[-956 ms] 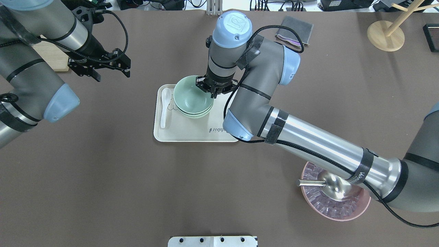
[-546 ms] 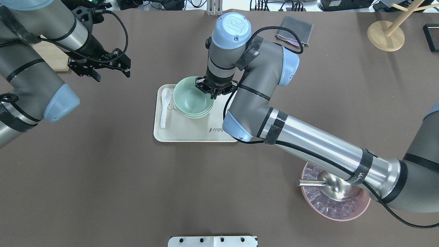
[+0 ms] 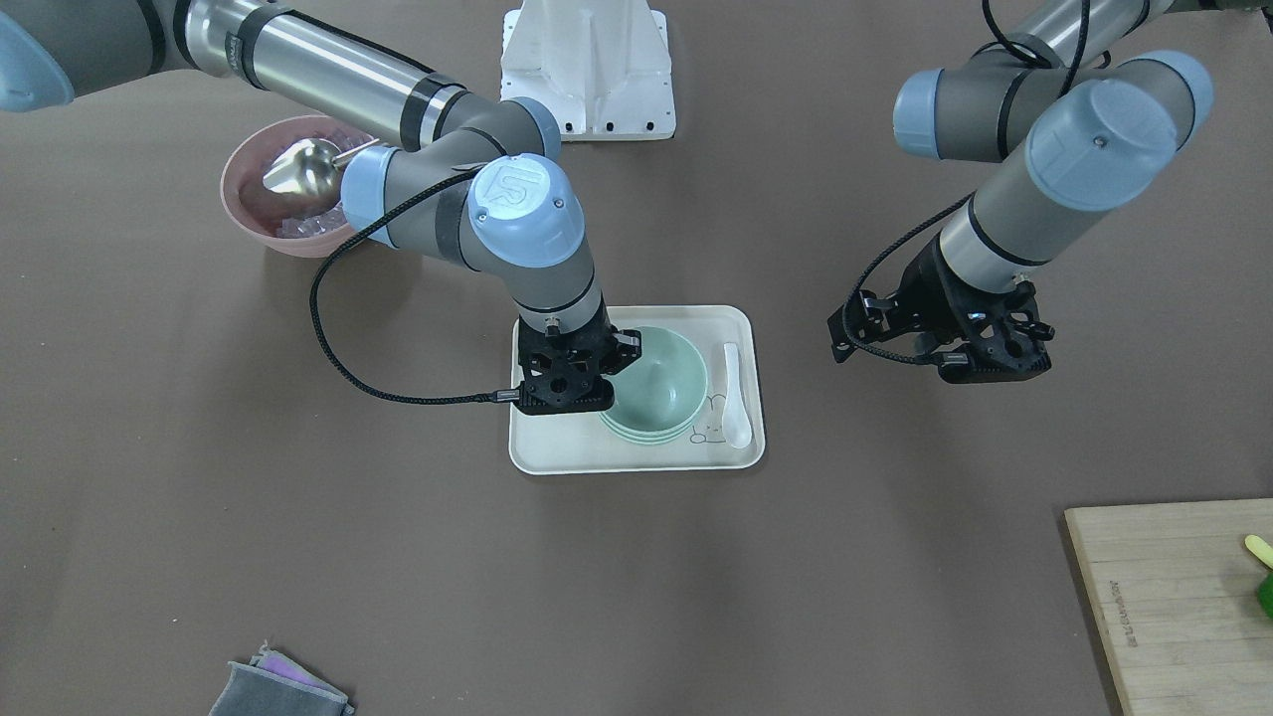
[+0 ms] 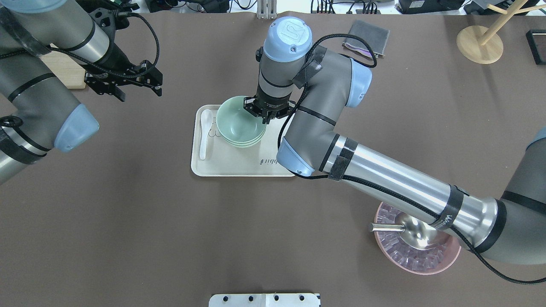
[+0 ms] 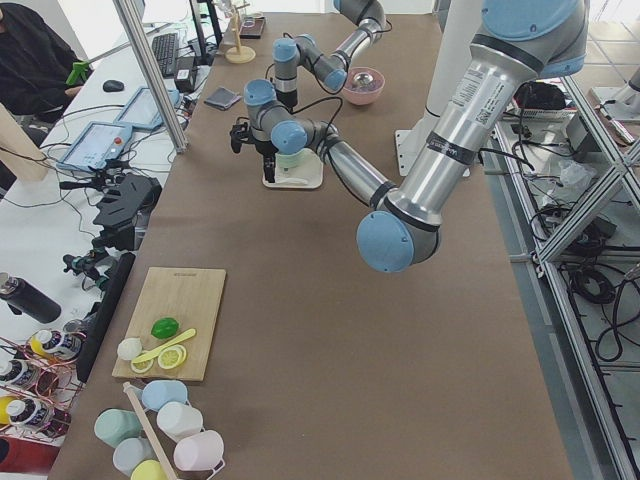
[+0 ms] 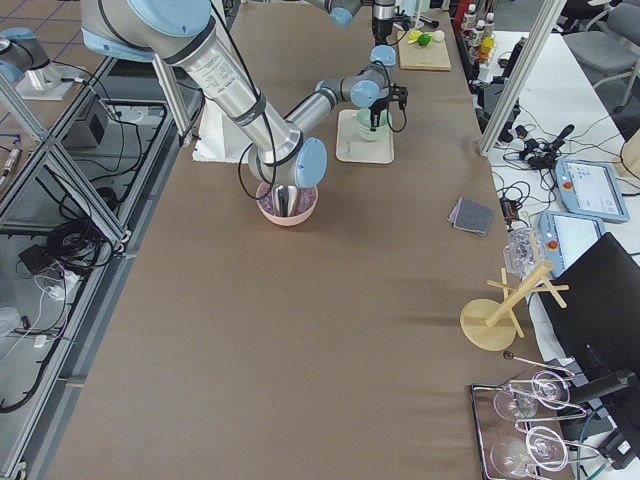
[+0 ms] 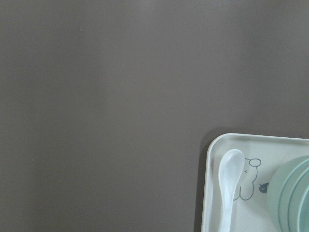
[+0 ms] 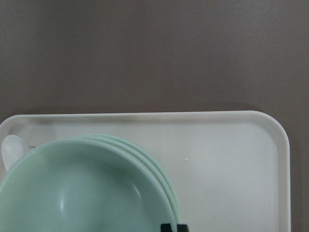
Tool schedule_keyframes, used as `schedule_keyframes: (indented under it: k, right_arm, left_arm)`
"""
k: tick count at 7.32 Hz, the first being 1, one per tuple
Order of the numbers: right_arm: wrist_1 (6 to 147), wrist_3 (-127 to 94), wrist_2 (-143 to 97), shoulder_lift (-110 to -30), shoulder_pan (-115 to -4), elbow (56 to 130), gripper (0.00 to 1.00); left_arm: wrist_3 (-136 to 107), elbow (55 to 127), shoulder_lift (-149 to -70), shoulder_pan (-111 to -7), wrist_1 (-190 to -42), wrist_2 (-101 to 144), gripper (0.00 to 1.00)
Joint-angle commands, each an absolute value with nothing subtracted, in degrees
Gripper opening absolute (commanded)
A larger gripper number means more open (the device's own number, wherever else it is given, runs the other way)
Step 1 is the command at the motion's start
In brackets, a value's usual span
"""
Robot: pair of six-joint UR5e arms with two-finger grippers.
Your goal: Stack green bowls together
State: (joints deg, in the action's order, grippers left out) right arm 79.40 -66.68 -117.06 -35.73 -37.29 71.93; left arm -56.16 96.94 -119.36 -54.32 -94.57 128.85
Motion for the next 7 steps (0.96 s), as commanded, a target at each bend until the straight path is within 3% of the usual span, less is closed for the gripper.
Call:
schedule_keyframes:
  k: [1, 2, 3, 4, 7]
  right_arm:
    - [78.67, -66.71, -117.07, -35.68, -37.35, 71.98, 0.05]
    - [78.49, -66.97, -117.07, -35.68, -37.35, 71.9, 0.35]
    - [78.49, -67.06, -117.07, -35.68, -37.27, 71.98, 0.76]
    - [78.49, -67.15, -117.07, -35.6, -37.35, 71.98, 0.97]
    - [78.75, -66.98, -117.42, -35.77, -38.23, 73.12, 0.99]
  left_arm:
    - [-56.16, 96.94, -119.36, -54.32, -94.57, 128.85, 0.98]
    - [-56.16, 96.94, -119.36, -54.32, -94.57, 128.85, 0.98]
    - [-56.16, 96.94, -119.36, -54.32, -94.57, 128.85, 0.98]
    - [-56.16, 96.94, -119.36, -54.32, -94.57, 128.85, 0.98]
    - [-56.08, 97.03, -119.44, -54.75, -94.57, 128.93, 0.98]
